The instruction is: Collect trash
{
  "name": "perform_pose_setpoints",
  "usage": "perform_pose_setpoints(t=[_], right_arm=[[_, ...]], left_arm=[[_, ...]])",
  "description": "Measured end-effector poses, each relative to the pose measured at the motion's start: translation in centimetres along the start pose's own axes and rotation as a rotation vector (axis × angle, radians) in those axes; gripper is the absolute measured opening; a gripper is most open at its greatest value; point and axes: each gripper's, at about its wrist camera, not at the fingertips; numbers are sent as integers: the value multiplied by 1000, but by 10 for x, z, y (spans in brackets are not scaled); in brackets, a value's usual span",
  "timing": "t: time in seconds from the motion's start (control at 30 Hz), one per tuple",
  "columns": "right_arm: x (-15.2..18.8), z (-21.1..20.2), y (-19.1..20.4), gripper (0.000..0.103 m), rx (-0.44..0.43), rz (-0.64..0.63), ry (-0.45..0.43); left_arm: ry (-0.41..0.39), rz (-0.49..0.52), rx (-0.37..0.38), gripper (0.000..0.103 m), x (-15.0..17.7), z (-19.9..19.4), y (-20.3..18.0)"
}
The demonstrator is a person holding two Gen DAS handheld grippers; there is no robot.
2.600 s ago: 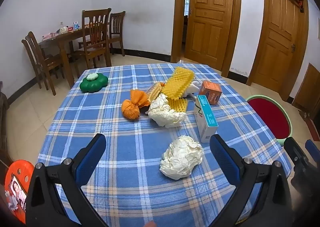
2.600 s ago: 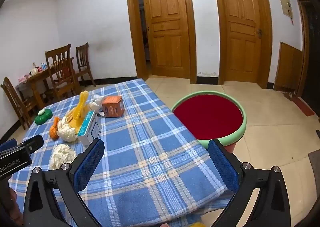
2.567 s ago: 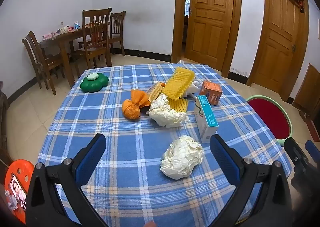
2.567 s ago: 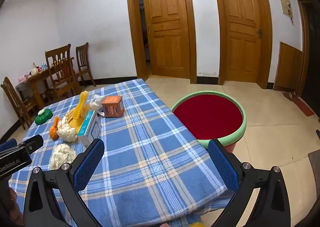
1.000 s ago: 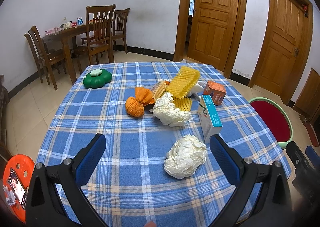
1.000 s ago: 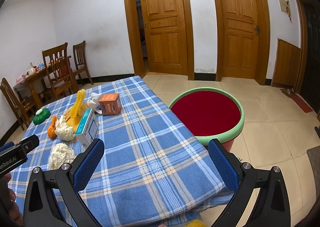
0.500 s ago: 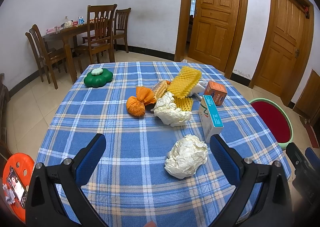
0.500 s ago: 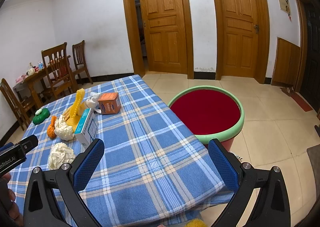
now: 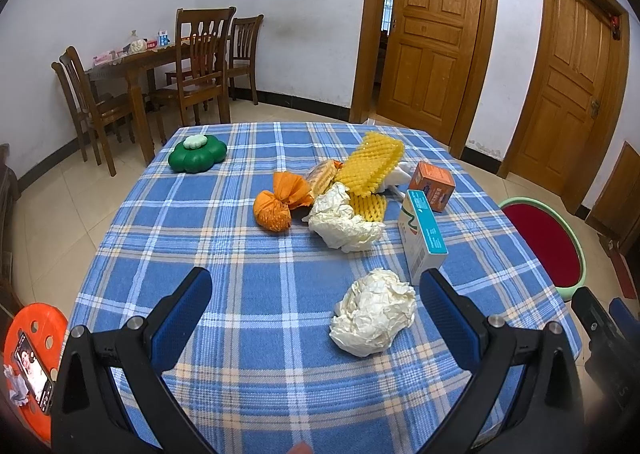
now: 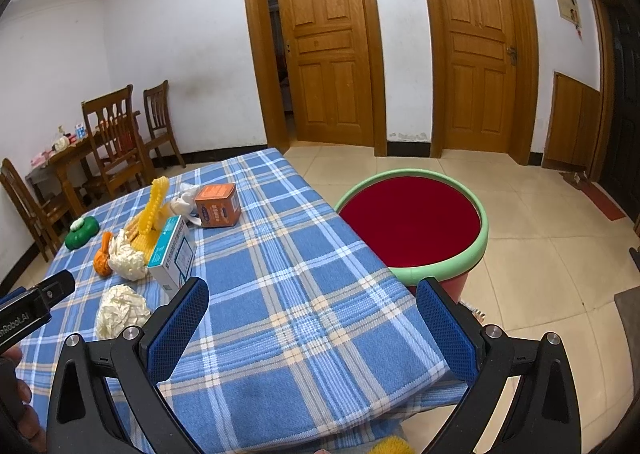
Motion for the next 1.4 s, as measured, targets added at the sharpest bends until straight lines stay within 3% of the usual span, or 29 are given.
perform_pose_setpoints(t=[0.93,1.4], right_arm=[[-3,7,3,103,-14,6,34],[-29,28,43,103,-89,-109,36]], left_arm=[[29,-21,-13,102,-2,10,13],[67,-65,-54,102,-16,30,36]])
Point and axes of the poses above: each gripper's, at about its wrist camera, not at the fingertips, and z roughly the way its jaws point, y to its left, x to its underside, and after that the axes turned 9 degrees about -z, right-handed
